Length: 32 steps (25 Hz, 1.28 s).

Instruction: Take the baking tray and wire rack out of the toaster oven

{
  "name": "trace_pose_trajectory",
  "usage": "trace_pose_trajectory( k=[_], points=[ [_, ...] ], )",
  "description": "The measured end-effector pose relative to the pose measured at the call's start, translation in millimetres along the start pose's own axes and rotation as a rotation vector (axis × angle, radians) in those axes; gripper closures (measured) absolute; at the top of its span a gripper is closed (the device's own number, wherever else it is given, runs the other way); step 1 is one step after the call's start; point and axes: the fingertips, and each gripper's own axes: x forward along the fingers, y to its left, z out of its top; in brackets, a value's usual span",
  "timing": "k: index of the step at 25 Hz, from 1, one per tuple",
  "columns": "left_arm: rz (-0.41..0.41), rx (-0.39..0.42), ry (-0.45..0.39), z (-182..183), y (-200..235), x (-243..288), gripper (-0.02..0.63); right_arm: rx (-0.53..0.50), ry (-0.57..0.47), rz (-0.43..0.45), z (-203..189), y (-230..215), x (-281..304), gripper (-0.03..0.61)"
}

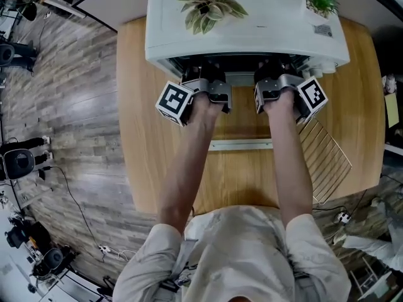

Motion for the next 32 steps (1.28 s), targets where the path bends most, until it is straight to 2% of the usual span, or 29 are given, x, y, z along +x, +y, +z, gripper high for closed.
trace_pose_trajectory(
  k=[14, 32],
  points=[
    [0.006, -0.013, 0.012, -3, 2, -8, 0.515, 0.002, 0.008, 0.0, -1, -1, -6, 0.48],
    [0.038, -0.032, 0.022, -17, 6, -71, 0.525, -0.009, 0.036, -0.024, -12, -15, -70, 0.485]
  ],
)
